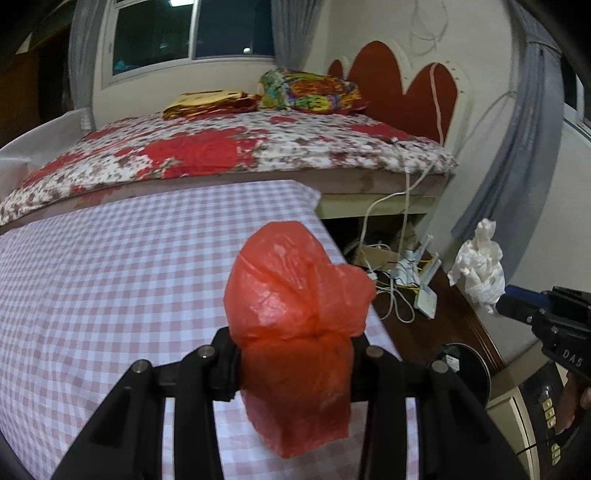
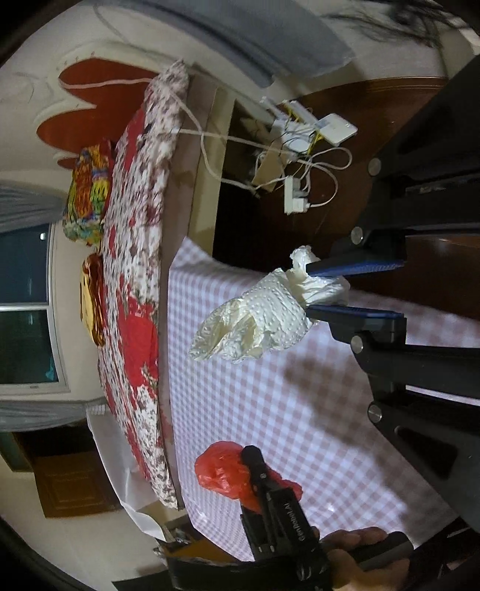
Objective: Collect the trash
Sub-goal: 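Carry the red bag and white tissue over the black bin and release both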
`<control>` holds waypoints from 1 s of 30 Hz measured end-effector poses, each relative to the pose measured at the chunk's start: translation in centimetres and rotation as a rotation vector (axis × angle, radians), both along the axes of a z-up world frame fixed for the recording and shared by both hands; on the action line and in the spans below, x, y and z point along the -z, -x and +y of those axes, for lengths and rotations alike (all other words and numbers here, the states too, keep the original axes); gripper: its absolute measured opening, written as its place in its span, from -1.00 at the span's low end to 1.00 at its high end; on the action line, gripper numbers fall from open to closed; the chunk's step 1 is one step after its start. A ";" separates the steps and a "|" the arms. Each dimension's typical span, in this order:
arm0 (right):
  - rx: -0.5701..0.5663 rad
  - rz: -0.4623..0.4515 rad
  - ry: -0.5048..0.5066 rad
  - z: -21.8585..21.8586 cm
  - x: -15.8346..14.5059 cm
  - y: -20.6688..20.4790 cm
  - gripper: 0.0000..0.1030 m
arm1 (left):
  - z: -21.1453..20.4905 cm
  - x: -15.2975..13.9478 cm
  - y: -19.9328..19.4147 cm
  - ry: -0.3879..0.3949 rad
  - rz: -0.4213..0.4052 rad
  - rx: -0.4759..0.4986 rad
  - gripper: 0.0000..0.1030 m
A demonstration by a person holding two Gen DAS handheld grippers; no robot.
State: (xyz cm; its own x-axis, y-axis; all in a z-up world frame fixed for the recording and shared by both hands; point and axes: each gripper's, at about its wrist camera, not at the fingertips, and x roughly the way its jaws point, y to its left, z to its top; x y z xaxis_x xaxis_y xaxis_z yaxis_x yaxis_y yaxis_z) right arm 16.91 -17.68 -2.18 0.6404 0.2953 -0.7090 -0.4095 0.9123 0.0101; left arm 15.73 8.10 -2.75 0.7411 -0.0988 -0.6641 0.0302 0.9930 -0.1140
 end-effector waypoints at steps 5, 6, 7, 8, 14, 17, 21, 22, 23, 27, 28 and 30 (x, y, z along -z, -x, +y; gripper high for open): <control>0.062 0.002 -0.015 -3.2 0.2 1.2 -0.67 | -2.5 -0.7 0.5 -0.007 -0.013 0.055 -0.21; 0.077 0.005 -0.023 -4.1 0.3 1.5 -0.68 | -3.1 -0.8 0.7 -0.009 -0.016 0.065 -0.21; 0.090 0.004 -0.026 -4.6 0.3 1.8 -0.68 | -3.6 -0.8 0.7 -0.011 -0.018 0.076 -0.20; 0.102 0.003 -0.029 -5.1 0.3 2.1 -0.68 | -4.2 -0.9 0.7 -0.011 -0.019 0.089 -0.20; 0.182 0.012 -0.048 -8.8 0.9 3.5 -0.68 | -7.3 -1.0 1.0 -0.012 -0.016 0.158 -0.21; 0.231 0.022 -0.059 -10.9 1.4 4.0 -0.68 | -9.0 -0.9 1.2 -0.020 -0.016 0.194 -0.21; 0.282 0.036 -0.066 -13.2 2.1 4.7 -0.68 | -11.4 -0.6 1.3 -0.022 -0.011 0.243 -0.21; 0.296 0.039 -0.066 -13.8 2.3 5.0 -0.68 | -11.9 -0.6 1.4 -0.023 -0.010 0.254 -0.21; 0.308 0.043 -0.063 -14.3 2.5 5.2 -0.68 | -12.6 -0.5 1.4 -0.023 -0.006 0.268 -0.21; 0.353 0.058 -0.064 -16.4 3.3 6.1 -0.68 | -15.0 -0.1 1.6 -0.027 0.002 0.319 -0.21; 0.363 0.062 -0.066 -17.0 3.5 6.4 -0.68 | -15.6 -0.1 1.7 -0.029 0.004 0.332 -0.21; 0.384 0.069 -0.071 -17.9 3.8 6.9 -0.68 | -16.7 0.2 1.9 -0.031 0.009 0.355 -0.21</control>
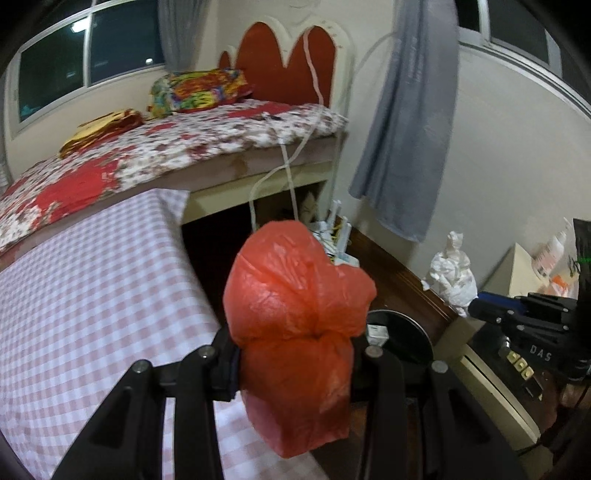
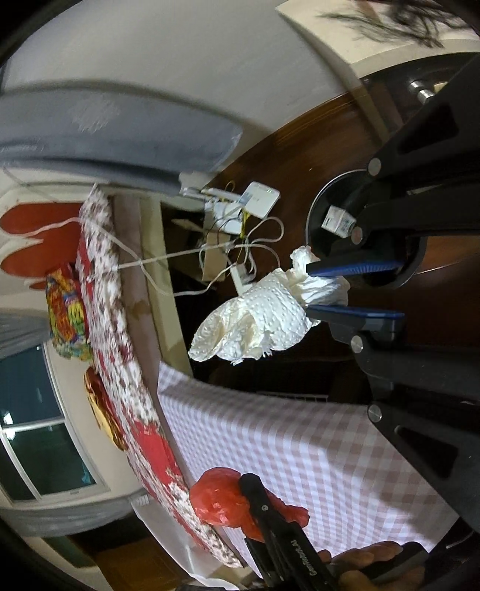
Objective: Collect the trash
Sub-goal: 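Carry the red bag and white tissue over the black bin and release both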
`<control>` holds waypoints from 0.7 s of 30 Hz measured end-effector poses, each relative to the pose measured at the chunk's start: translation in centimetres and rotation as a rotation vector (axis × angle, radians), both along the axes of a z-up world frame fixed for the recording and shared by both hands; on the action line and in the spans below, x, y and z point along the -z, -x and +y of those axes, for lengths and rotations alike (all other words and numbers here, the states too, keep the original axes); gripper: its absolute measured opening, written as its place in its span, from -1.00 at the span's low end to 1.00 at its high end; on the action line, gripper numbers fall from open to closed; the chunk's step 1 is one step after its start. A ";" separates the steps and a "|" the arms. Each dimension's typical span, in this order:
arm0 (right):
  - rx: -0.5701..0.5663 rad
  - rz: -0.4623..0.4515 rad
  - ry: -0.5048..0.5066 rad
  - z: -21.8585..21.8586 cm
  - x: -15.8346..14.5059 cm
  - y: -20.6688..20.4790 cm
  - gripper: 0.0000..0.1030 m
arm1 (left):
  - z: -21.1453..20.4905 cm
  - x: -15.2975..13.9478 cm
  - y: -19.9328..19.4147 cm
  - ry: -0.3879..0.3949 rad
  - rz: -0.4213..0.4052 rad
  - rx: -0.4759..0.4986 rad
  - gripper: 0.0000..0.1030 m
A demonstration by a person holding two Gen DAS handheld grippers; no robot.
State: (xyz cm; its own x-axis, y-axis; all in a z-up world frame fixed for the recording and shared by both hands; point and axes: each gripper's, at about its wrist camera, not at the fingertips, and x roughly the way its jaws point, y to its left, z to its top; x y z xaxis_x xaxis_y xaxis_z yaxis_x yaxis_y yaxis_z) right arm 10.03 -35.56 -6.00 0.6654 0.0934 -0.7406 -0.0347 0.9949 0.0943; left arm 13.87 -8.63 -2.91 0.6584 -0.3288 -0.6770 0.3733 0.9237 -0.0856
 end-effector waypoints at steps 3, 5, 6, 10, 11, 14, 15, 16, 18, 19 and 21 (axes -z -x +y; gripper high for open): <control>0.028 0.015 -0.002 -1.4 0.7 0.7 -0.68 | -1.6 0.4 0.3 -0.001 0.010 0.033 -0.21; 0.045 0.025 0.000 -2.2 1.1 1.0 -0.68 | -2.7 0.7 0.4 0.009 0.019 0.061 -0.22; 0.054 0.031 0.002 -2.6 1.4 1.2 -0.68 | -3.2 0.8 0.5 0.013 0.025 0.074 -0.22; 0.090 0.054 -0.004 -4.3 2.5 1.8 -0.67 | -5.1 1.6 0.6 0.021 0.048 0.124 -0.22; 0.097 0.059 -0.007 -4.6 2.7 1.9 -0.67 | -5.6 1.8 0.7 0.024 0.057 0.136 -0.22; 0.117 0.070 -0.008 -5.4 3.2 2.2 -0.67 | -6.8 2.4 0.8 0.020 0.074 0.158 -0.22; 0.125 0.077 -0.005 -5.8 3.5 2.3 -0.67 | -7.2 2.7 0.8 0.019 0.083 0.165 -0.22; 0.128 0.083 -0.004 -5.9 3.6 2.4 -0.67 | -7.7 3.0 0.8 0.015 0.091 0.171 -0.22; 0.141 0.098 -0.001 -6.5 4.2 2.6 -0.67 | -8.3 3.5 0.8 0.009 0.106 0.182 -0.22; 0.145 0.103 0.001 -6.6 4.4 2.7 -0.67 | -8.7 3.8 0.9 0.005 0.114 0.188 -0.22; 0.157 0.118 -0.003 -7.2 5.1 3.0 -0.67 | -9.4 4.3 0.9 0.001 0.127 0.198 -0.22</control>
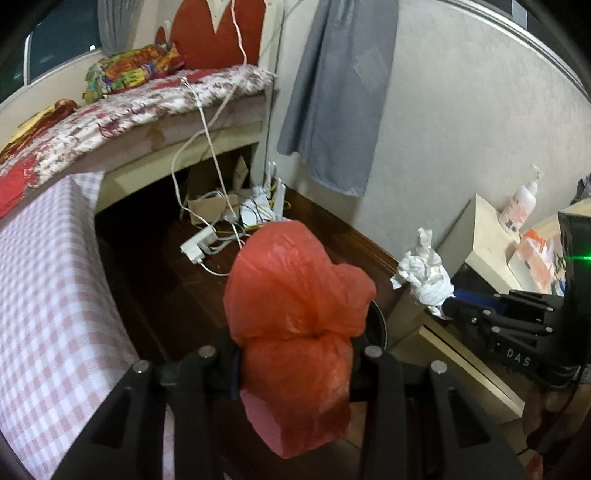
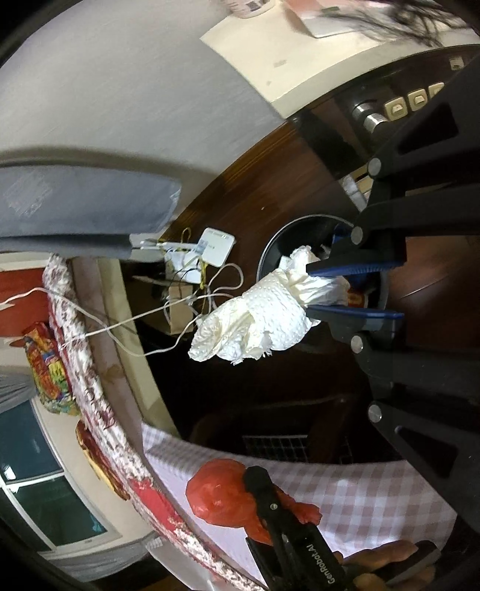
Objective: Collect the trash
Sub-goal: 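Carry the red bag and white tissue over the black bin and release both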
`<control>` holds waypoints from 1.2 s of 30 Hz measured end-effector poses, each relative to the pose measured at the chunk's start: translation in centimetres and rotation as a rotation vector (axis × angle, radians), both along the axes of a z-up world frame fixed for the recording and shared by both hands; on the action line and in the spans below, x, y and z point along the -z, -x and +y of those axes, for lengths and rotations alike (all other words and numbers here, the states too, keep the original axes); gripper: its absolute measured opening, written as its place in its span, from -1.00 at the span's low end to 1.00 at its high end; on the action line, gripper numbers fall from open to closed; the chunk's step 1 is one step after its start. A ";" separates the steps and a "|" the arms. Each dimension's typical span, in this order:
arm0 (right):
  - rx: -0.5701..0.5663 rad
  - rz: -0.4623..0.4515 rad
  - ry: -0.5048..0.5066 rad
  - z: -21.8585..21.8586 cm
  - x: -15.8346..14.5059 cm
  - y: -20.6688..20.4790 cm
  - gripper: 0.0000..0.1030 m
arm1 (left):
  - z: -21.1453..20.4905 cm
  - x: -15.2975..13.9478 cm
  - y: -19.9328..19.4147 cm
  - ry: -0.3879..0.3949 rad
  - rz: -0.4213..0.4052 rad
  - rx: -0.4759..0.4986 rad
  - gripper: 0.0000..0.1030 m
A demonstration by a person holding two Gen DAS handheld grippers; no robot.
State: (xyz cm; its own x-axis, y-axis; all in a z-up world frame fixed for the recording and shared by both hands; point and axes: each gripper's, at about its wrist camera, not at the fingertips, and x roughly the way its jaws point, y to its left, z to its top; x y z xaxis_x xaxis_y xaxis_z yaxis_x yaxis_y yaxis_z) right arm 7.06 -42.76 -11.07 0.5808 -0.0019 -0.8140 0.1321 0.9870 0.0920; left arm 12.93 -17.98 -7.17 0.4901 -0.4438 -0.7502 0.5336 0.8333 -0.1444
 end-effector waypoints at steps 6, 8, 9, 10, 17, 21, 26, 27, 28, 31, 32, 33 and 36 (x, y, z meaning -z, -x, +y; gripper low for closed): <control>0.024 0.043 -0.001 -1.3 1.8 0.2 -0.67 | -1.9 1.3 -0.4 -0.023 0.025 0.023 -0.23; 0.032 0.056 -0.004 -1.6 2.4 0.1 -0.67 | -2.7 1.9 -0.6 -0.030 0.042 0.031 -0.22; 0.036 0.064 -0.009 -1.9 2.9 0.1 -0.67 | -2.9 2.2 -0.7 -0.032 0.048 0.034 -0.23; 0.038 0.072 -0.009 -2.0 3.3 0.1 -0.67 | -3.2 2.5 -0.8 -0.032 0.054 0.041 -0.22; 0.043 0.137 -0.020 -3.1 6.6 -0.7 -0.67 | -5.7 5.4 -1.8 -0.063 0.116 0.056 -0.23; 0.040 0.171 -0.022 -3.5 8.5 -1.2 -0.67 | -7.0 7.3 -2.1 -0.095 0.153 0.091 -0.23; 0.026 0.216 -0.023 -3.4 10.8 -2.3 -0.67 | -7.8 10.3 -3.3 -0.136 0.229 0.082 -0.23; 0.023 0.223 -0.022 -3.4 11.3 -2.5 -0.67 | -7.9 10.8 -3.5 -0.144 0.241 0.078 -0.23; 0.019 0.232 -0.025 -3.4 11.8 -2.8 -0.67 | -8.1 11.5 -3.9 -0.154 0.258 0.072 -0.23; 0.015 0.254 -0.025 -3.7 12.9 -3.5 -0.67 | -8.8 13.4 -4.5 -0.184 0.307 0.064 -0.22; 0.013 0.258 -0.027 -3.7 13.1 -3.8 -0.67 | -8.9 14.0 -4.6 -0.194 0.320 0.062 -0.23; 0.008 0.262 -0.024 -3.7 13.3 -4.0 -0.67 | -9.0 14.4 -4.7 -0.200 0.329 0.059 -0.23; -0.008 0.272 -0.015 -3.7 13.6 -4.8 -0.67 | -9.1 15.8 -4.7 -0.227 0.353 0.052 -0.23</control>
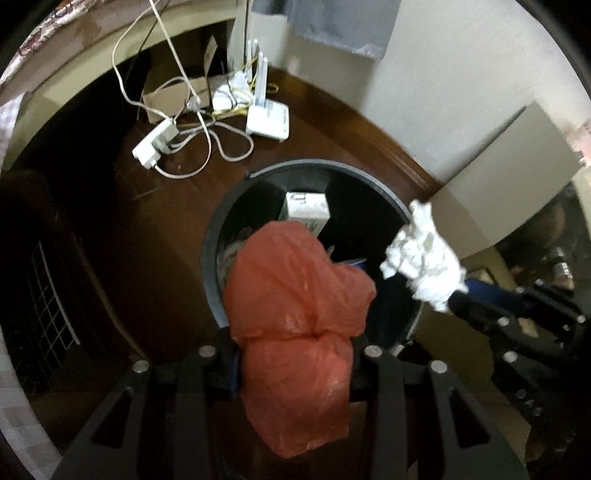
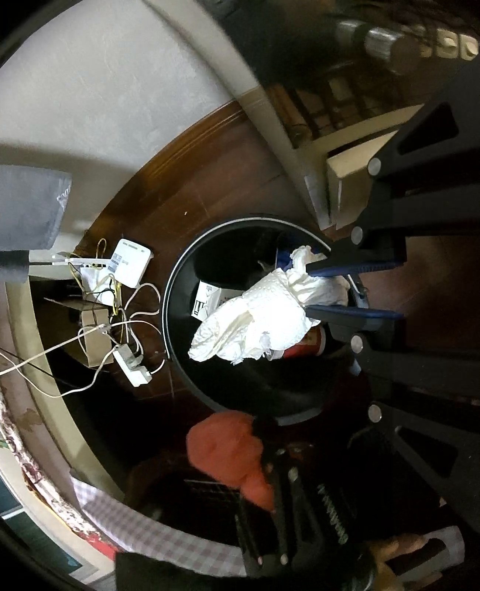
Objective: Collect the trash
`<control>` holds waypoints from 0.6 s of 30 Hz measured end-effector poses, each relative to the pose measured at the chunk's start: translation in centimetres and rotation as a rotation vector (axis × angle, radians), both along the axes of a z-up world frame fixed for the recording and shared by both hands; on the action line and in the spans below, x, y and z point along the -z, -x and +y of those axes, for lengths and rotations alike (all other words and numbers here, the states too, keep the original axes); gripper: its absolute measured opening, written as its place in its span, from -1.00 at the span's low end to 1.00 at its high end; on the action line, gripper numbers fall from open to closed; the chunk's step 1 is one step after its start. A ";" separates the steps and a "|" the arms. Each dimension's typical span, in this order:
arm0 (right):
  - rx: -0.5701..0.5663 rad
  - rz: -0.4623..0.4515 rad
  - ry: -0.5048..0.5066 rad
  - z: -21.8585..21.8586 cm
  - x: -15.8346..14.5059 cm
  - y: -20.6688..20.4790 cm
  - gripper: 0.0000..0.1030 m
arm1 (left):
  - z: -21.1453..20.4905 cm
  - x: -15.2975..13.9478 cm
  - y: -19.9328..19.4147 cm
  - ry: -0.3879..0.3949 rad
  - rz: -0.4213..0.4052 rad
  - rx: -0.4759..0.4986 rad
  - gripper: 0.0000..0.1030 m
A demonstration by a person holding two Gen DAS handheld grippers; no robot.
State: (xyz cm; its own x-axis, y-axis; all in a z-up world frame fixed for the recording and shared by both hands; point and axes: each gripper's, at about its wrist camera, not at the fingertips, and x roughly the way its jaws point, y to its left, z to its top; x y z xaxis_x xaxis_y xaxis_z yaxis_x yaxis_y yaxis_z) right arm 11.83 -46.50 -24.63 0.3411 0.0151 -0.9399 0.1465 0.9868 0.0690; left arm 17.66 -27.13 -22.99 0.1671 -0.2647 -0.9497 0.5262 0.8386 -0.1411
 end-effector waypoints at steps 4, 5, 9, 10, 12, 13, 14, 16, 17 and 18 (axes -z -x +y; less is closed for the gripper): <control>-0.028 0.011 0.007 0.1 0.5 -0.7 -0.67 | 0.2 1.5 -0.8 -0.007 0.048 -0.031 -0.21; -0.060 0.011 0.010 0.4 0.8 -1.0 -0.63 | 0.1 1.9 -0.9 -0.009 0.059 -0.037 -0.12; -0.072 0.020 0.122 0.4 2.4 -1.0 0.43 | 0.2 2.4 -0.8 -0.023 0.053 -0.062 0.76; -0.057 0.024 0.113 0.1 2.3 -0.8 0.43 | 0.4 2.1 -0.6 -0.041 0.039 -0.071 0.82; -0.032 0.026 0.114 -0.3 1.7 0.2 0.43 | 1.1 1.2 -0.6 -0.068 0.001 -0.107 0.97; -0.027 0.028 0.112 -0.3 1.3 0.7 0.43 | 1.5 0.6 -0.4 -0.079 -0.011 -0.120 0.97; -0.025 0.023 0.092 -0.4 0.7 1.2 0.43 | 1.8 -0.3 -0.2 -0.098 -0.025 -0.134 0.97; -0.005 0.003 0.060 -0.3 -0.6 2.0 0.56 | 2.5 -2.5 0.7 -0.087 -0.065 -0.130 0.98; 0.015 -0.016 0.037 -0.4 -1.7 2.6 0.80 | 3.0 -4.3 1.6 -0.075 -0.117 -0.122 0.99; 0.026 -0.028 0.021 -0.4 -2.5 3.0 0.91 | 3.3 -5.1 1.9 -0.077 -0.145 -0.119 0.99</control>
State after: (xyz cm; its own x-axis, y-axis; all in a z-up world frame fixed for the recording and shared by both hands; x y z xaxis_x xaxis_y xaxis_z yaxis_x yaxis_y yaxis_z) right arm 8.85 -46.86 -22.12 0.3676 -0.0140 -0.9299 0.1708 0.9839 0.0528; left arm 15.79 -23.84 -17.89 0.3292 -0.1628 -0.9301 0.4331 0.9013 -0.0045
